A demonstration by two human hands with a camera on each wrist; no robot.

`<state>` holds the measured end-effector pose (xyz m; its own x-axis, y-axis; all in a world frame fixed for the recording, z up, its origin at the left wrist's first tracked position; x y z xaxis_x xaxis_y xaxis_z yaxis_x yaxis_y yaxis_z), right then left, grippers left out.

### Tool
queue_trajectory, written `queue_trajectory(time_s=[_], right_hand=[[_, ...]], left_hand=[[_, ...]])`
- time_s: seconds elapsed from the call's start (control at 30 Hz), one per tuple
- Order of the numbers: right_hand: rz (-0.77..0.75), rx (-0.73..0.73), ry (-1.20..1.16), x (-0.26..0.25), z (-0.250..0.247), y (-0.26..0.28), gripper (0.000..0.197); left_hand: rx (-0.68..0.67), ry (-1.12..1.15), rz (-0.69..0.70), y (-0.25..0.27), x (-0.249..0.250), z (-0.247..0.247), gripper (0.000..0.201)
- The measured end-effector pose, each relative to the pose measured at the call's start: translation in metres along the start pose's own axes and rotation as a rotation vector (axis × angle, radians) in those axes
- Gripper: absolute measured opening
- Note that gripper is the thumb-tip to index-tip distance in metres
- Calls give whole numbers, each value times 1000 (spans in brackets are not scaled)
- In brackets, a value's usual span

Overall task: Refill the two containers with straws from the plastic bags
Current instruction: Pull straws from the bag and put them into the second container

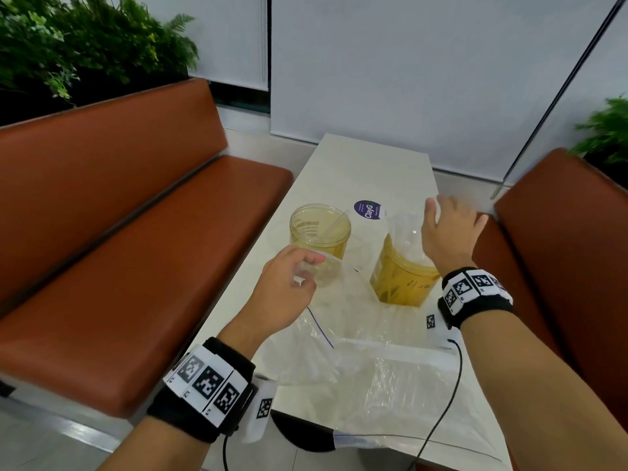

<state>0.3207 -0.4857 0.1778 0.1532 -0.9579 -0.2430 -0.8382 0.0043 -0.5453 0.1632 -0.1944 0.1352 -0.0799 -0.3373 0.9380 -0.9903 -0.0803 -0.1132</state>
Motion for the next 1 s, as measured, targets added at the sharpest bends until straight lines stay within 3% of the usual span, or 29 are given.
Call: queue_trajectory(time_s=[0.07, 0.1, 0.17, 0.27, 0.3, 0.37, 0.43, 0.53, 0.67, 0.8, 0.9, 1.0], right_hand=[[-73, 111, -214, -31, -30, 4, 50], [-129, 71, -369, -51, -42, 8, 43], [-194, -233, -582, -95, -53, 28, 36], [-242, -832, -545, -144, -33, 86, 32], [-277, -964, -482, -155, -20, 105, 33], [-359, -1095, -263, -168, 6, 136, 42], [-382, -1125, -37, -172, 30, 157, 51], [-284, -1175, 60, -172, 62, 178, 39], [-94, -1215, -12, -165, 87, 191, 31], [-102, -1274, -58, -165, 85, 199, 14], [-90, -1299, -43, -164, 78, 195, 14], [-40, -1284, -117, -162, 74, 188, 32]], left_hand=[[-14, 2, 1, 1, -1, 0, 48], [-21, 7, 4, 1, -1, 1, 51], [-31, 13, 17, 2, -1, 2, 57], [-50, -27, 34, 3, 0, 3, 61], [-54, -47, 39, 4, 1, 4, 62], [-60, -77, 51, 8, 2, 5, 64], [-60, -97, 70, 12, 4, 6, 65], [-61, -97, 88, 15, 7, 9, 67], [-78, -103, 119, 18, 9, 11, 70], [-84, -118, 109, 20, 2, 8, 70], [-106, -113, 93, 20, -1, 7, 70], [-149, -135, 74, 20, -2, 10, 70]])
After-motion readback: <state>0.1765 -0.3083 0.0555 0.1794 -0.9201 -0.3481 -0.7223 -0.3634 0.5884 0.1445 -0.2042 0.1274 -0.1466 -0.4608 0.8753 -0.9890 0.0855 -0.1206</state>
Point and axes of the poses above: each hand's wrist, its own y-axis away from the middle knuckle, its own z-axis out of the palm, x = y × z, the point moved 6 cm from there along -y, towards the middle knuckle, and after that the axes turned 8 degrees about -z, right-handed, at the moved point
